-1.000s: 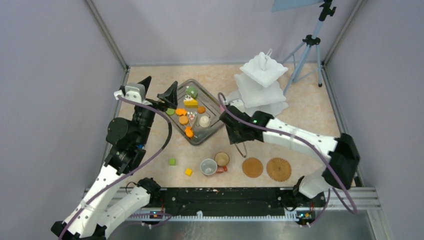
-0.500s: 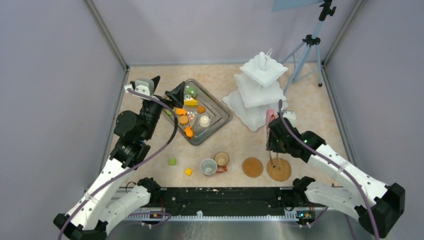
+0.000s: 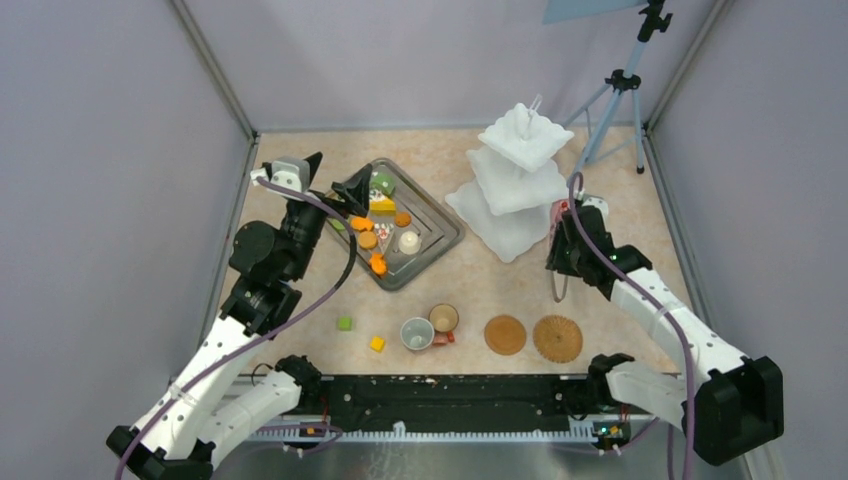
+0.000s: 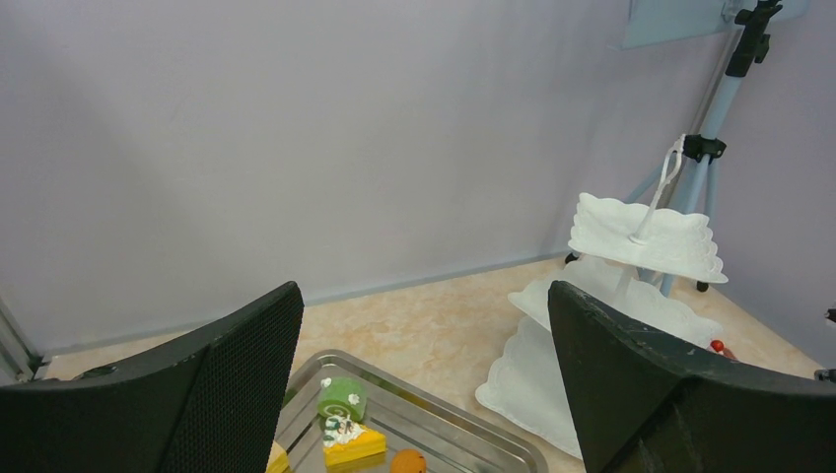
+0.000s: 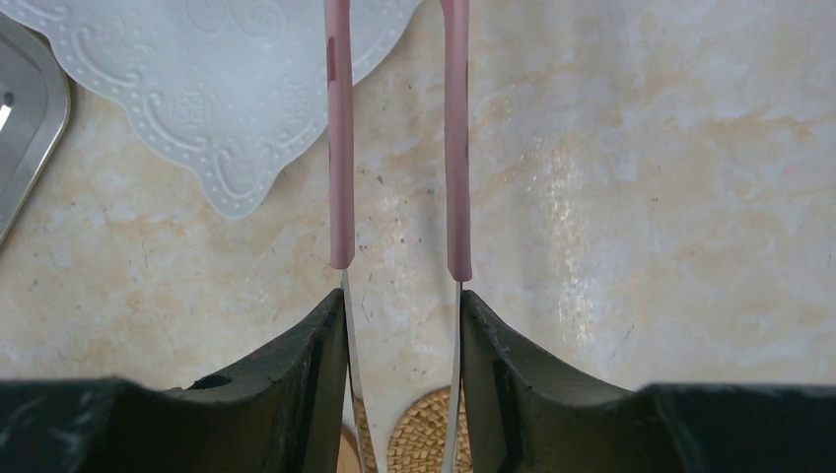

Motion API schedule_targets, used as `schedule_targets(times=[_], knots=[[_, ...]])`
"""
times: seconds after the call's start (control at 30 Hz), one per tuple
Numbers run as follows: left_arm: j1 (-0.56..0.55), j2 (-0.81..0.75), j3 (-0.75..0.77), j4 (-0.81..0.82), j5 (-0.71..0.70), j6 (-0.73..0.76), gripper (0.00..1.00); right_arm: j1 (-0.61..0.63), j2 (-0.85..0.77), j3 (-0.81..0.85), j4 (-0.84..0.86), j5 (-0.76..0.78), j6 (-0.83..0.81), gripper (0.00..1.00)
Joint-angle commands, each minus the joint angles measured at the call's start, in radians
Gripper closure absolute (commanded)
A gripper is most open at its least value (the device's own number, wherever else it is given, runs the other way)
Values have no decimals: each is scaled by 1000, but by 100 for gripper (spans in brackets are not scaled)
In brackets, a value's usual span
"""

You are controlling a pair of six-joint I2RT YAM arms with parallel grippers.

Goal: Serve the afternoon tea

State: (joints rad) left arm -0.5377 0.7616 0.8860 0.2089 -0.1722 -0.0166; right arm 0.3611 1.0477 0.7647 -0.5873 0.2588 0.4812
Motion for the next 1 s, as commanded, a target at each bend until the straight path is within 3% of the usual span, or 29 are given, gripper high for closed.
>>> schedule_targets(times=[0.0,0.17,0.43,0.97], knots=[[-3,-13,-2,35,13,-6,1,-46,60,16,194,-77,-116,78],[-3,-23,-2,38,7,-1,1,-66,176,51,223,-96,-139,80],[-3,-36,-2,40,13,-5,1,-124,216,25,287,-97,-187,80],[-2,-35,-2,40,15,-5,1,-126,378,58,404,-153,-309,79]])
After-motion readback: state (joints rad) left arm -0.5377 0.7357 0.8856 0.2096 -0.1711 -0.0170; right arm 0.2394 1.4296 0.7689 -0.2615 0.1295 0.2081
